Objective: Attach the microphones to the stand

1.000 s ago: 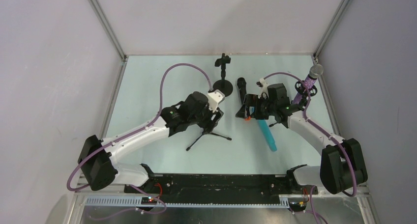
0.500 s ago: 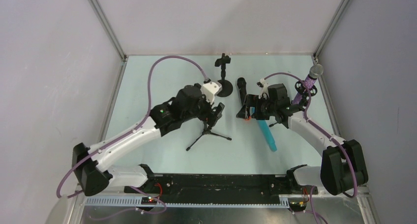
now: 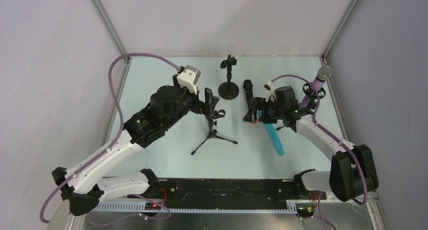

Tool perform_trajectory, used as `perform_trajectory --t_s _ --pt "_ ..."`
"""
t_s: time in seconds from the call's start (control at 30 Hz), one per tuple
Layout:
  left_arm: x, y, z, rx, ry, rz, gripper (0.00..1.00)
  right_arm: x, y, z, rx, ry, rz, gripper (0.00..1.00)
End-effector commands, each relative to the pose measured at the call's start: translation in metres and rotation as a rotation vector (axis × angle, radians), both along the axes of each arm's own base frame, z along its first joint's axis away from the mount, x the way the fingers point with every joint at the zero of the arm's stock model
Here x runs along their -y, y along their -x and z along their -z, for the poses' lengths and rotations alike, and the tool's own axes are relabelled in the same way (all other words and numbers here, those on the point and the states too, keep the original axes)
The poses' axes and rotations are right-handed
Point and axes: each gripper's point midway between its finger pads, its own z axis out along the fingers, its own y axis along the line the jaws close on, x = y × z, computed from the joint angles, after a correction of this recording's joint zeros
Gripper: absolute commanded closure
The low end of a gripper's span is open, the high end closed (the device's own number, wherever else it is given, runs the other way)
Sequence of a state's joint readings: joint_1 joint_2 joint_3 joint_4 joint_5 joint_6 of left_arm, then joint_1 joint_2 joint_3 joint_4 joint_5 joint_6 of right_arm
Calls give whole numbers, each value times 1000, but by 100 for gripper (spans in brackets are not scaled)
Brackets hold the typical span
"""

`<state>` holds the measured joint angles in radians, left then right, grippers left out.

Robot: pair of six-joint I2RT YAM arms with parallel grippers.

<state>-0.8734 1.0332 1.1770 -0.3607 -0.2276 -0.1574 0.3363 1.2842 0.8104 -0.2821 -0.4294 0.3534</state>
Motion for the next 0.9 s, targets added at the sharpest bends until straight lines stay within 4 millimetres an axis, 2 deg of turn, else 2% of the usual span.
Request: perform_trajectory --t_s 0.0,0.03,0.17,0.3,0.7,0.87 --pt "-19 -10 -3 -50 132 -154 0 0 -9 -21 67 -2 -3 0" --pt "-19 -11 2 -73 149 -163 0 -1 -8 -21 67 -2 -5 0" --pt "-25 -17 44 -210 196 -216 0 2 -6 -17 54 13 -3 0" --pt "-27 -20 73 -311 224 -246 0 4 -4 -13 36 21 -4 0" --pt "-41 -24 142 -494 235 -374 0 8 -5 -15 45 28 4 0" --pt "-42 -23 153 -517 222 -387 0 12 -5 -17 57 42 12 0"
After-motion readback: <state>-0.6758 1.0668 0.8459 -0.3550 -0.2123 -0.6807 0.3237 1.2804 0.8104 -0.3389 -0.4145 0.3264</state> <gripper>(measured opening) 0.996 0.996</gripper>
